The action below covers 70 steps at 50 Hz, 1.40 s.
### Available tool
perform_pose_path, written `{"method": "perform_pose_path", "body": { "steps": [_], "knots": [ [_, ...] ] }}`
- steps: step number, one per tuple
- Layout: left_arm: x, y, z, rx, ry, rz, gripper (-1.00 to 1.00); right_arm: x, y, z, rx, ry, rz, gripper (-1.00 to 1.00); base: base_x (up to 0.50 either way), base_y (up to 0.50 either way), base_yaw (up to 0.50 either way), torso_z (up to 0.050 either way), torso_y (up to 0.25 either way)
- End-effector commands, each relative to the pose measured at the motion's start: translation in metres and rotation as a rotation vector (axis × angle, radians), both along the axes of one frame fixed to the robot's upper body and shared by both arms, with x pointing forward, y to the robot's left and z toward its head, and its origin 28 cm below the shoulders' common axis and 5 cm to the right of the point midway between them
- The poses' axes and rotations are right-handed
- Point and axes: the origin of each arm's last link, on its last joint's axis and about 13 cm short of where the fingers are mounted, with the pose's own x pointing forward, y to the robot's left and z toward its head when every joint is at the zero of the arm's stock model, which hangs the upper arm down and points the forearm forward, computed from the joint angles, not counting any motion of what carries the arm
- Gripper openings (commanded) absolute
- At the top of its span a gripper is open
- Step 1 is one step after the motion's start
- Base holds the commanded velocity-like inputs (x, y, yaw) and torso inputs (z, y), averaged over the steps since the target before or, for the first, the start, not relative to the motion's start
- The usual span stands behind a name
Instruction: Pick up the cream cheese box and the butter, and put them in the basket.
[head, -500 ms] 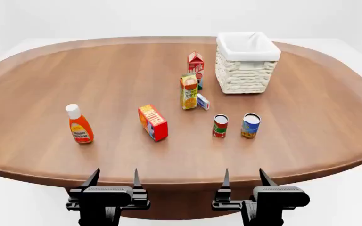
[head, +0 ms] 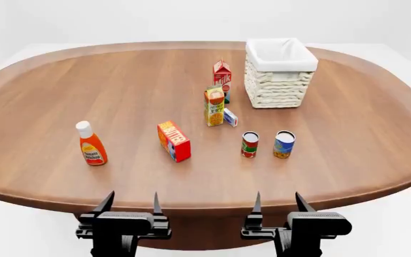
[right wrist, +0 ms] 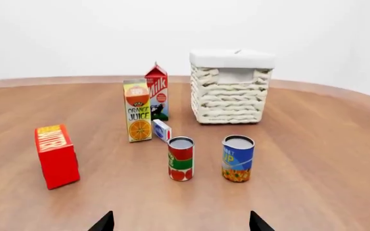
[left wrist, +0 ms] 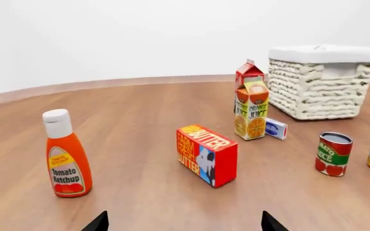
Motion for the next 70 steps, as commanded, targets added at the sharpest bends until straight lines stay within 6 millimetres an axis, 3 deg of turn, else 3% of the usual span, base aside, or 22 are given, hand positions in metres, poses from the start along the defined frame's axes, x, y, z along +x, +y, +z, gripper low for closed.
{"method": "perform_pose_path", "body": {
  "steps": [1, 14, 17, 22, 25, 27, 36, 46, 70],
  "knots": [
    [0.0, 0.0, -0.001, -0.003, 0.001, -0.005, 1.0, -0.001, 0.001, -0.001, -0.001, 0.006, 0.005, 1.0, 0.0, 0.0, 0.0, 0.0, 0.0],
    [0.0, -0.001, 0.0, -0.001, -0.007, -0.009, 1.0, -0.001, 0.0, -0.001, 0.005, 0.013, 0.008, 1.0, 0.0, 0.0, 0.0, 0.0, 0.0],
    [0.0, 0.006, 0.016, -0.004, -0.09, 0.033, 1.0, 0.003, -0.005, 0.014, 0.016, -0.066, -0.028, 1.0, 0.0, 0.0, 0.0, 0.0, 0.0],
    [-0.008, 0.025, 0.059, 0.002, -0.34, 0.169, 1.0, 0.01, -0.029, 0.073, 0.118, -0.404, -0.17, 1.0, 0.0, 0.0, 0.0, 0.0, 0.0],
    [-0.014, 0.032, 0.074, 0.019, -0.42, 0.221, 1.0, 0.008, -0.037, 0.089, 0.098, -0.494, -0.218, 1.0, 0.0, 0.0, 0.0, 0.0, 0.0],
    [-0.023, 0.041, 0.094, 0.034, -0.536, 0.28, 1.0, 0.003, -0.042, 0.11, 0.091, -0.615, -0.242, 1.0, 0.0, 0.0, 0.0, 0.0, 0.0],
    [-0.049, 0.054, 0.128, 0.118, -0.766, 0.372, 1.0, -0.014, -0.044, 0.142, 0.087, -0.87, -0.234, 1.0, 0.01, 0.0, 0.0, 0.0, 0.0],
    [-0.06, 0.06, 0.138, 0.134, -0.863, 0.413, 1.0, -0.025, -0.044, 0.154, 0.03, -1.008, -0.202, 1.0, 0.4, 0.0, 0.0, 0.0, 0.0],
    [-0.058, 0.059, 0.138, 0.141, -0.862, 0.407, 1.0, -0.026, -0.037, 0.152, 0.033, -0.97, -0.122, 1.0, 0.5, 0.0, 0.0, 0.0, 0.0]
  ]
}}
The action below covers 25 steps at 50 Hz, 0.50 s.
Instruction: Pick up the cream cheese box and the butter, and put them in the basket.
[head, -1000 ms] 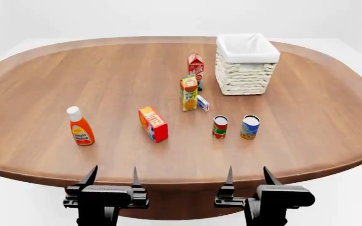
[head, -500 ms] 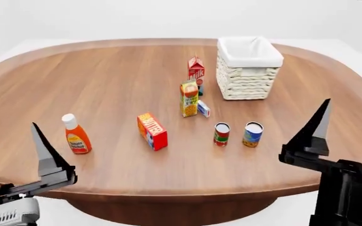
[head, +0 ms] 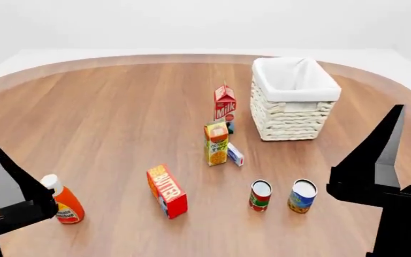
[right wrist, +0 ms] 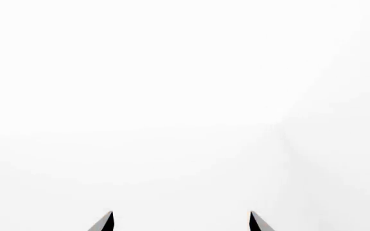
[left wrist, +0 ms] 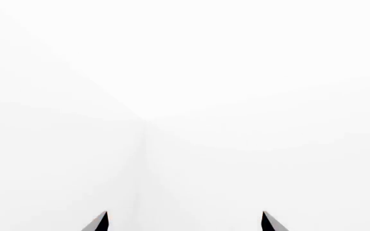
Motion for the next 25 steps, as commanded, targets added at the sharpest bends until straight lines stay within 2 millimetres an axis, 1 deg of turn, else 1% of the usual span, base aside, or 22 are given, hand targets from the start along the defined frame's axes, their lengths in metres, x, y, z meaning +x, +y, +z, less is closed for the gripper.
{"method": "perform_pose_path", "body": {
  "steps": [1, 25],
  "knots": [
    [-0.0028, 0.0031, 0.0025, 0.007, -0.014, 0.024, 1.0, -0.0024, 0.0007, 0.0006, -0.03, -0.009, 0.008, 1.0, 0.5, 0.0, 0.0, 0.0, 0.0],
    [-0.0103, 0.0013, 0.0101, 0.03, -0.047, 0.035, 1.0, -0.0083, 0.0019, 0.0087, -0.048, -0.039, 0.013, 1.0, 0.5, 0.0, 0.0, 0.0, 0.001]
  ]
}}
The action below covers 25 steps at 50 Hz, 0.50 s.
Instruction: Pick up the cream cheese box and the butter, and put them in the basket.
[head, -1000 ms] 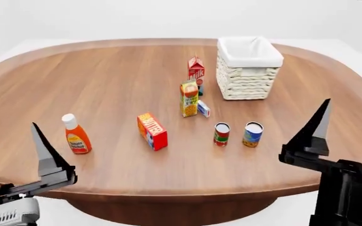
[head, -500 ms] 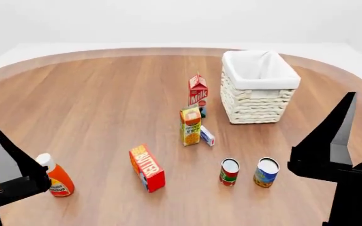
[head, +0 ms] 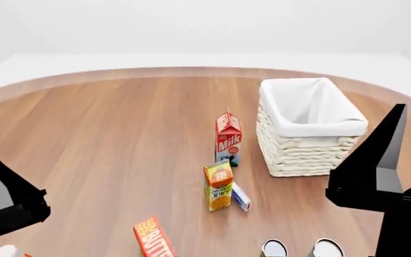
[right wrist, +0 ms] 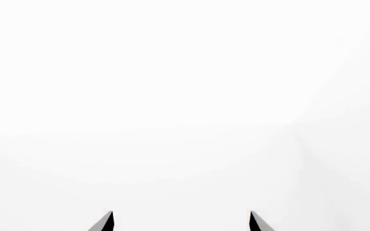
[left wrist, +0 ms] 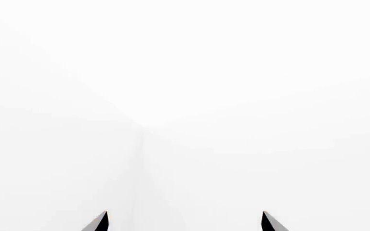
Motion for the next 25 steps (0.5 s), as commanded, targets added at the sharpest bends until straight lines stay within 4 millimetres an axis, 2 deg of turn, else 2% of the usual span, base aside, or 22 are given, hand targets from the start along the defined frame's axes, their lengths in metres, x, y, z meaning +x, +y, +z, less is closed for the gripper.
{"method": "perform_pose_path", "body": {
  "steps": [1, 25],
  "knots": [
    [-0.0039, 0.0012, 0.0021, 0.015, -0.011, 0.023, 1.0, -0.0025, -0.0011, 0.0027, -0.028, -0.017, -0.013, 1.0, 0.5, 0.0, 0.0, 0.0, 0.0],
    [-0.003, 0.0013, -0.0004, 0.021, 0.0, 0.026, 1.0, -0.0047, 0.0033, 0.0009, -0.061, -0.005, 0.016, 1.0, 0.5, 0.0, 0.0, 0.0, 0.001]
  ]
}}
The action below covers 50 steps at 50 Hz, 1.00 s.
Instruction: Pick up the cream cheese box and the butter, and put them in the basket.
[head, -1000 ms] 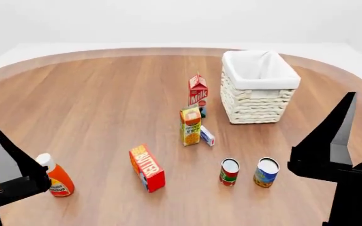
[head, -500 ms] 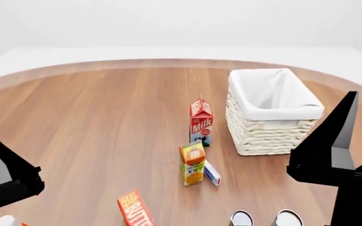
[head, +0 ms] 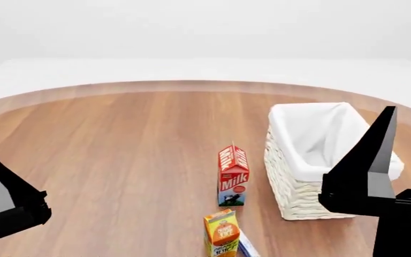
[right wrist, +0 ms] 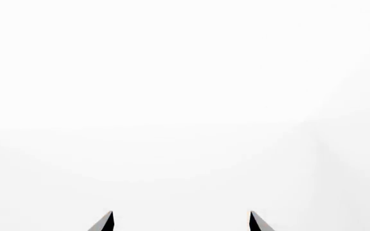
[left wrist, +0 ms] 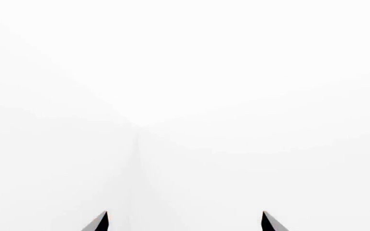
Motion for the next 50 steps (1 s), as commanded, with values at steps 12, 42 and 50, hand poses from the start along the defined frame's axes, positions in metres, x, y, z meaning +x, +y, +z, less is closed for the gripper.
{"method": "perform_pose_path", "body": {
  "steps": [12, 42, 50],
  "knots": [
    [0.0, 0.002, -0.003, 0.008, 0.01, 0.017, 1.0, -0.001, -0.001, 0.001, -0.064, 0.067, -0.006, 1.0, 0.5, 0.01, 0.0, 0.0, 0.0],
    [0.002, -0.001, -0.005, 0.013, 0.034, -0.002, 1.0, -0.014, -0.005, 0.009, -0.172, 1.022, 0.317, 1.0, 0.03, 0.0, 0.0, 0.0, 0.0],
    [0.002, -0.001, -0.005, 0.011, 0.035, -0.002, 1.0, -0.008, -0.006, 0.007, -0.131, 1.116, 0.388, 1.0, 0.0, 0.0, 0.0, 0.0, 0.0]
  ]
}}
